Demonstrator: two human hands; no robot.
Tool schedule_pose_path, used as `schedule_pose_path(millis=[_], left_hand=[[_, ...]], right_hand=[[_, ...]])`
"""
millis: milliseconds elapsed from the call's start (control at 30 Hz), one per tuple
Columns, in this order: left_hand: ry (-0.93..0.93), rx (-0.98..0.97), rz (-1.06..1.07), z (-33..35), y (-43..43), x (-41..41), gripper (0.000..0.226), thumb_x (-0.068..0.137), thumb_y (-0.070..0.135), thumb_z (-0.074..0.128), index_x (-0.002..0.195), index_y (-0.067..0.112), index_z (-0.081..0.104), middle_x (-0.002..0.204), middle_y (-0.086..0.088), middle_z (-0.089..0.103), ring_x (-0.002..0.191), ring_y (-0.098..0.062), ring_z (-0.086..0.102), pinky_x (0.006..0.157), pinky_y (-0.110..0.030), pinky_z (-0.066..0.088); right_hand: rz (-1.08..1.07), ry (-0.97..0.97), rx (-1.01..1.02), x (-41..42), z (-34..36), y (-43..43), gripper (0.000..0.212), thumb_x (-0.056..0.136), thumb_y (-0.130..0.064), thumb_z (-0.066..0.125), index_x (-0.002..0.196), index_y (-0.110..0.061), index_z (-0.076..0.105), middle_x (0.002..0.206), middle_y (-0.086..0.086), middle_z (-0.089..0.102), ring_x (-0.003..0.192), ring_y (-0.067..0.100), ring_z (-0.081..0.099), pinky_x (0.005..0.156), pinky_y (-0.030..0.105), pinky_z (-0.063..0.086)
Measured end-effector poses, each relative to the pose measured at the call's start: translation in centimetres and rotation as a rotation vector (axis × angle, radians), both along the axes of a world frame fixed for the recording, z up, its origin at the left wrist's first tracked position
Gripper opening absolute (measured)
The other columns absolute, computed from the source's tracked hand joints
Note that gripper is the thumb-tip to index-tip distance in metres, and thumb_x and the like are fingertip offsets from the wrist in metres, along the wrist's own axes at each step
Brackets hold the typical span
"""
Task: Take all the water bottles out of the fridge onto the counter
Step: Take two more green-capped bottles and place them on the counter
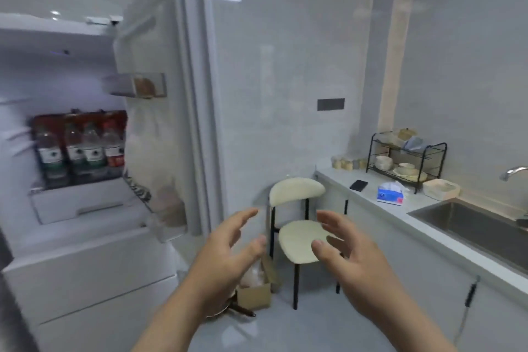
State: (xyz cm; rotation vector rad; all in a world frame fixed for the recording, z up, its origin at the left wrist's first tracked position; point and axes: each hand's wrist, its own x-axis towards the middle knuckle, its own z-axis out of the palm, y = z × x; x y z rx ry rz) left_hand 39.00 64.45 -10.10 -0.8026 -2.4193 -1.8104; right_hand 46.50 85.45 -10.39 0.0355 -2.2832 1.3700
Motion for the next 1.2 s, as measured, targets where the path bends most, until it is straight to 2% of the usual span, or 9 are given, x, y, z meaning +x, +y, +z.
schedule_pose_path(millis=[200,300,433,567,667,800,900,1067,1200], left_hand=[[0.025,0.047,0.295,0.2,-15.7,-1.4,0.053,0.065,0.063,0.062,0.117,0.054,0.054,0.135,0.022,0.053,0.133,-0.003,0.045,0.113,-0.034,0.037],[0.034,0.069,0.437,0.8,-24.5,-2.1,0.049,0.067,0.057,0.064,0.114,0.051,0.054,0.130,0.024,0.054,0.130,0.003,0.046,0.114,-0.033,0.037],[0.045,0.075,0.549,1.2,-34.4,-3.3,0.057,0.061,0.065,0.061,0.116,0.051,0.052,0.135,0.018,0.054,0.130,0.002,0.046,0.113,-0.032,0.036],[0.055,0.078,0.565,1.5,-41.3,-5.6,0.044,0.071,0.049,0.064,0.114,0.050,0.052,0.131,0.021,0.054,0.130,0.005,0.046,0.114,-0.031,0.035],[0.055,0.082,0.596,1.6,-44.9,-7.7,0.052,0.069,0.053,0.064,0.119,0.045,0.053,0.139,0.010,0.054,0.134,-0.006,0.045,0.110,-0.028,0.036],[0.063,0.065,0.594,1.4,-48.2,-11.5,0.045,0.088,0.035,0.066,0.132,0.033,0.052,0.144,0.006,0.051,0.138,-0.011,0.042,0.110,-0.029,0.035],[0.056,0.066,0.601,0.6,-49.8,-14.9,0.050,0.089,0.034,0.066,0.136,0.030,0.052,0.147,0.003,0.050,0.139,-0.013,0.042,0.112,-0.032,0.035],[0.023,0.023,0.627,-1.1,-51.2,-22.0,0.050,0.091,0.038,0.064,0.138,0.037,0.046,0.150,0.008,0.044,0.141,-0.016,0.039,0.105,-0.026,0.033],[-0.007,0.029,0.687,-1.4,-52.1,-28.3,0.050,0.094,0.032,0.061,0.140,0.035,0.043,0.151,0.009,0.042,0.140,-0.015,0.039,0.110,-0.029,0.033]], right_hand=[[0.251,0.005,0.008,-5.9,0.8,-12.6,0.059,0.066,-0.065,0.055,0.123,-0.048,0.052,0.127,-0.027,0.057,0.117,-0.013,0.051,0.093,0.011,0.043],[0.337,-0.002,0.027,-9.0,0.8,-19.8,0.050,0.072,-0.057,0.061,0.120,-0.049,0.053,0.124,-0.026,0.059,0.115,-0.011,0.054,0.092,0.012,0.045],[0.411,-0.008,0.033,-13.0,1.2,-29.0,0.038,0.084,-0.043,0.068,0.116,-0.050,0.051,0.123,-0.026,0.058,0.114,-0.011,0.054,0.088,0.007,0.044],[0.446,0.013,0.050,-16.9,1.5,-37.1,0.039,0.089,-0.037,0.065,0.126,-0.041,0.054,0.128,-0.024,0.057,0.117,-0.010,0.052,0.099,0.021,0.046],[0.458,-0.011,0.050,-19.2,1.5,-41.4,0.043,0.091,-0.033,0.064,0.132,-0.037,0.052,0.132,-0.020,0.055,0.121,-0.002,0.051,0.103,0.031,0.046],[0.461,-0.050,0.063,-22.5,1.3,-45.0,0.047,0.091,-0.037,0.063,0.136,-0.038,0.049,0.134,-0.018,0.053,0.123,0.004,0.050,0.104,0.035,0.046],[0.467,-0.081,0.064,-25.9,0.6,-46.9,0.049,0.090,-0.042,0.062,0.137,-0.040,0.047,0.135,-0.019,0.052,0.124,0.005,0.050,0.104,0.039,0.047],[0.467,-0.097,0.014,-33.4,-0.7,-49.4,0.047,0.091,-0.037,0.062,0.136,-0.040,0.048,0.134,-0.020,0.053,0.124,0.006,0.051,0.104,0.036,0.046],[0.476,-0.111,-0.031,-40.4,-1.2,-51.2,0.048,0.092,-0.035,0.062,0.138,-0.038,0.047,0.136,-0.018,0.052,0.124,0.008,0.051,0.100,0.032,0.045]])
